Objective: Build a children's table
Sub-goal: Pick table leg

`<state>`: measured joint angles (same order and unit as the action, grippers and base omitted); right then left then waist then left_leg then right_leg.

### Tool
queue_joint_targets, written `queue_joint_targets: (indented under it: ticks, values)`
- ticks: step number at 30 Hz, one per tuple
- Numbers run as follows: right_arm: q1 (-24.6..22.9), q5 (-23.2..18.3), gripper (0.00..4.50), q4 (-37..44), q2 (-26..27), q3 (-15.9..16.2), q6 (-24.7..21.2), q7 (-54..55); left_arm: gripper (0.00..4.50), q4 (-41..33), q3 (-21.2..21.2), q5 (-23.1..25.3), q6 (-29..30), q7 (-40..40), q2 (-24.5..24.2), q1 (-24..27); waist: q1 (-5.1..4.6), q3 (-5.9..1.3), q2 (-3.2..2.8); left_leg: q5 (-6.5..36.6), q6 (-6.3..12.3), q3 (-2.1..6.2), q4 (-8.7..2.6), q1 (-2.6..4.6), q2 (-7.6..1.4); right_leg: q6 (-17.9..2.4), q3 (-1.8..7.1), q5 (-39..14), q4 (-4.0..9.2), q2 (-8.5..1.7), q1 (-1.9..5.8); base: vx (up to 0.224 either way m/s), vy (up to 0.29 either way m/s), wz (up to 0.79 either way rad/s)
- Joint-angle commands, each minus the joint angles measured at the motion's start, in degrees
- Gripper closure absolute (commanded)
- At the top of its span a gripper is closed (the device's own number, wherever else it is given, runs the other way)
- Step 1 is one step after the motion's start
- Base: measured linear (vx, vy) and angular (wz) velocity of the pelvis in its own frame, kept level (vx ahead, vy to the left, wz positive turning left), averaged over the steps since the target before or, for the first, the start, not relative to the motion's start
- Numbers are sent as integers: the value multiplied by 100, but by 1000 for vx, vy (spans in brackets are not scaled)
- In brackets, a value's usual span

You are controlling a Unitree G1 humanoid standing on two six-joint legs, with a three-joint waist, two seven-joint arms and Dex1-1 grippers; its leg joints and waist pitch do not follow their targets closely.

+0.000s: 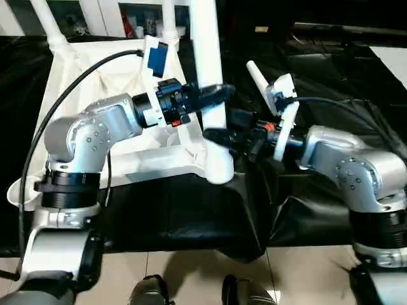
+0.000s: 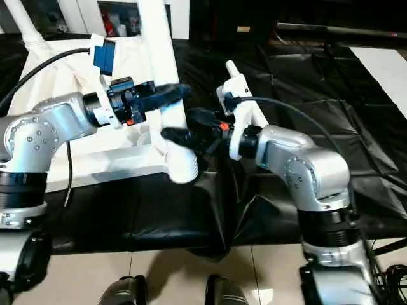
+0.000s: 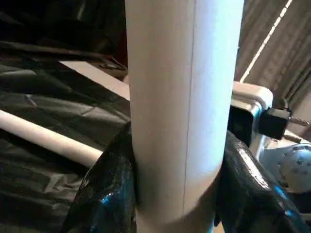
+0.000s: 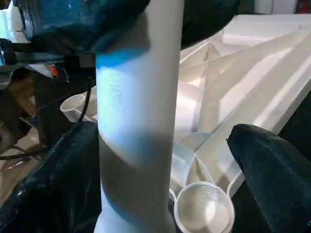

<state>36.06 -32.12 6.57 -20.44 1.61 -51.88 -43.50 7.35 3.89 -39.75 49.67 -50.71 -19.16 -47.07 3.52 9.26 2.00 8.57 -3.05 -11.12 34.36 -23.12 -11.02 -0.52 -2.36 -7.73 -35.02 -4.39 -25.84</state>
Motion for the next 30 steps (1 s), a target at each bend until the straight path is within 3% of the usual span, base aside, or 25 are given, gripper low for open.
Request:
queue_joint_targets:
  ticks: [1,3,6,10,15,16,20,22,30]
  values:
    - [-15,-198,0,109,-106,74,-231,-208,264,-253,-226,69,-308,-359,-52,-7,23,-597,44,862,60,50,-347,137,-90,-988,210,-1624,374,-260,419,0,0,0]
    - [-49,-171,0,132,-160,175,-160,-329,264,-338,-252,41,-319,-435,-45,17,28,-597,36,866,56,53,-352,140,-107,-978,209,-1647,372,-268,409,0,0,0]
    - [-73,-355,0,14,-50,81,-81,-457,264,-324,-245,53,-311,-399,-11,-23,17,-588,52,891,59,48,-343,127,-101,-1002,208,-1680,369,-272,407,0,0,0]
    - [-105,-605,0,9,-11,17,-325,-561,264,-262,-272,66,-362,-438,-24,-35,16,-590,48,899,50,54,-346,139,-106,-961,202,-1790,383,-269,397,0,0,0]
    - [-149,-522,0,40,-168,193,-338,-678,264,-261,-350,82,-395,-564,-93,0,23,-592,48,859,29,53,-351,139,-106,-965,204,-1715,372,-264,396,0,0,0]
    - [-161,-511,28,32,-212,233,-358,-718,264,-260,-358,85,-397,-587,-100,8,30,-596,44,843,24,50,-348,138,-102,-967,206,-1707,374,-267,406,0,0,0]
    - [-177,-435,40,14,-342,375,-356,-783,264,-275,-454,117,-398,-714,-163,19,29,-592,38,882,11,53,-350,134,-105,-940,207,-1792,384,-272,404,0,0,0]
    - [-190,-419,79,-7,-368,416,-351,-786,264,-299,-482,115,-398,-723,-163,28,30,-592,45,901,-2,51,-348,134,-104,-937,208,-1827,387,-274,398,0,0,0]
    - [-203,-399,139,-42,-377,508,-310,-789,264,-321,-523,110,-402,-748,-149,22,26,-600,45,843,32,53,-343,132,-107,-1005,206,-1683,368,-268,403,0,0,0]
